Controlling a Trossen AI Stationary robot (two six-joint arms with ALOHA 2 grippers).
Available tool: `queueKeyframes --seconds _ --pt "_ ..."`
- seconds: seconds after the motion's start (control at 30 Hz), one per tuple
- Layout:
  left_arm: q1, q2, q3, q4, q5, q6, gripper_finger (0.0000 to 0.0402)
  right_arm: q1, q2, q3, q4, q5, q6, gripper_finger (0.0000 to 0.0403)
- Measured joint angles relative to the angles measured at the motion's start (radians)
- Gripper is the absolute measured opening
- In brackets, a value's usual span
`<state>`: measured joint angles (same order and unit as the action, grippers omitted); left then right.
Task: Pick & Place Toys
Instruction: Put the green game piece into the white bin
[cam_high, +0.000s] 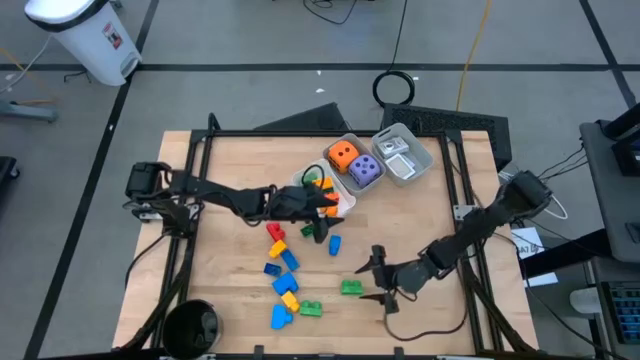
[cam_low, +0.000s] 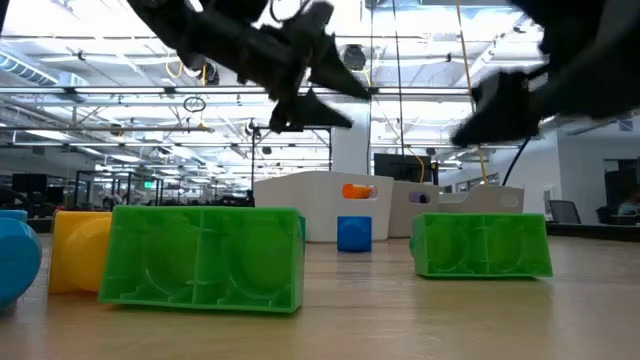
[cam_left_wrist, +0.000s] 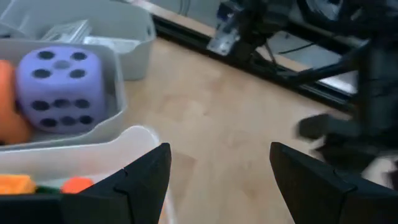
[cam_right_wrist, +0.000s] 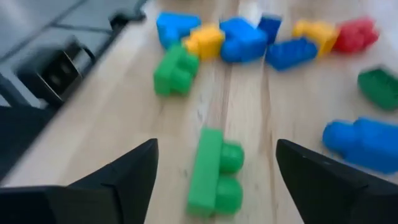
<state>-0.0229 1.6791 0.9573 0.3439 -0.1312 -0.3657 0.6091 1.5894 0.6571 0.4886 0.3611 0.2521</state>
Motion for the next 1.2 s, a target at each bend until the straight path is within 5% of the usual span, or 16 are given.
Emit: queueKeyframes --seconds 0.23,0.6,0.97,1.2 --pt "-0.077 0.001 0.000 0.028 -0.034 -0.039 0.0280 -0.014 0.118 0.000 0.027 -0.075 0.127 0.0311" --pt "-0.138 0.001 0.000 0.081 -0.140 -0.053 0.0280 -0.040 0.255 0.001 0.155 -0.074 0.125 0.0268" --pt "-0.152 0.001 0.000 0.072 -0.139 -0.067 0.0280 -0.064 0.250 0.000 0.180 -0.075 0.034 0.0129" --pt "-0.163 0.002 0.000 0.072 -0.139 -0.128 0.0280 -0.067 0.096 -0.001 0.022 -0.061 -0.056 0.0128"
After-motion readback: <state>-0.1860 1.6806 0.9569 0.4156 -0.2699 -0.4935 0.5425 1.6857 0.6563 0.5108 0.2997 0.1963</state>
